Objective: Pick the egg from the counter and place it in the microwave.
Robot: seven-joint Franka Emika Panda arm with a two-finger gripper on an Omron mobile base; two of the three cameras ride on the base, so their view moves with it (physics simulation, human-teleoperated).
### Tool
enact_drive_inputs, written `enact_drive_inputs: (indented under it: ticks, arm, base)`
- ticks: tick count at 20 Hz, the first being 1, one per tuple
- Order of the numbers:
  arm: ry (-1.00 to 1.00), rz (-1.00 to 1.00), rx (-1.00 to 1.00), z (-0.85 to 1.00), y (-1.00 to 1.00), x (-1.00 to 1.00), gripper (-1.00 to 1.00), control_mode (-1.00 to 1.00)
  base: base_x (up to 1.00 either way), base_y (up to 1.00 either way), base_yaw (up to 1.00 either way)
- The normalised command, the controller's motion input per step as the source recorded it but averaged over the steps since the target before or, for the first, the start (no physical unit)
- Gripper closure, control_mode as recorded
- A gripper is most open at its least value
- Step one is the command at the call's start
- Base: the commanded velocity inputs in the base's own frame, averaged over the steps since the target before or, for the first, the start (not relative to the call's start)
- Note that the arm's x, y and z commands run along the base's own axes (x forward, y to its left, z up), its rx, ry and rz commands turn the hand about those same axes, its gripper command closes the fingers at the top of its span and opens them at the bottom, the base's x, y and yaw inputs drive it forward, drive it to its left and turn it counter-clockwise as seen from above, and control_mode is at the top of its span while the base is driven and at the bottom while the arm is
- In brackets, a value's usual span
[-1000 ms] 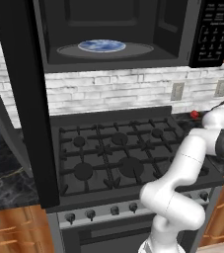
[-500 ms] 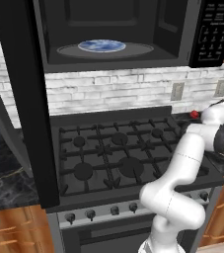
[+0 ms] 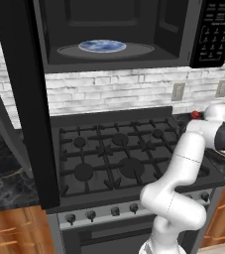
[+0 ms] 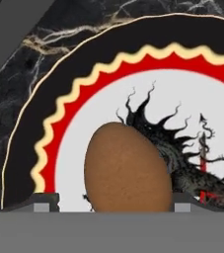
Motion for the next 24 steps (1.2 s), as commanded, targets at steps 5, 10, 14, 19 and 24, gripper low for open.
enact_drive_inputs:
  ticks: [5, 10, 14, 19, 24]
  arm:
    - [-0.12, 0.10, 0.00, 0.00, 0.10, 0.00, 1.00, -1.00]
    - [-0.01, 0.01, 0.00, 0.51, 0.00, -0.09, 1.00, -1.00]
    - [0.00, 0.00, 0.08, 1.00, 0.07, -0.73, 1.00, -1.00]
    - [-0.01, -0.15, 0.18, 0.92, 0.53, -1.00, 1.00, -1.00]
    - [-0.13, -0.33, 0.19, 0.73, 1.00, -0.77, 1.00, -1.00]
  base:
    - [0.00, 0.00, 0.00]
    - [0.00, 0.00, 0.00]
    - [0.00, 0.00, 0.00]
    - [0.00, 0.00, 0.00]
    - [0.00, 0.00, 0.00]
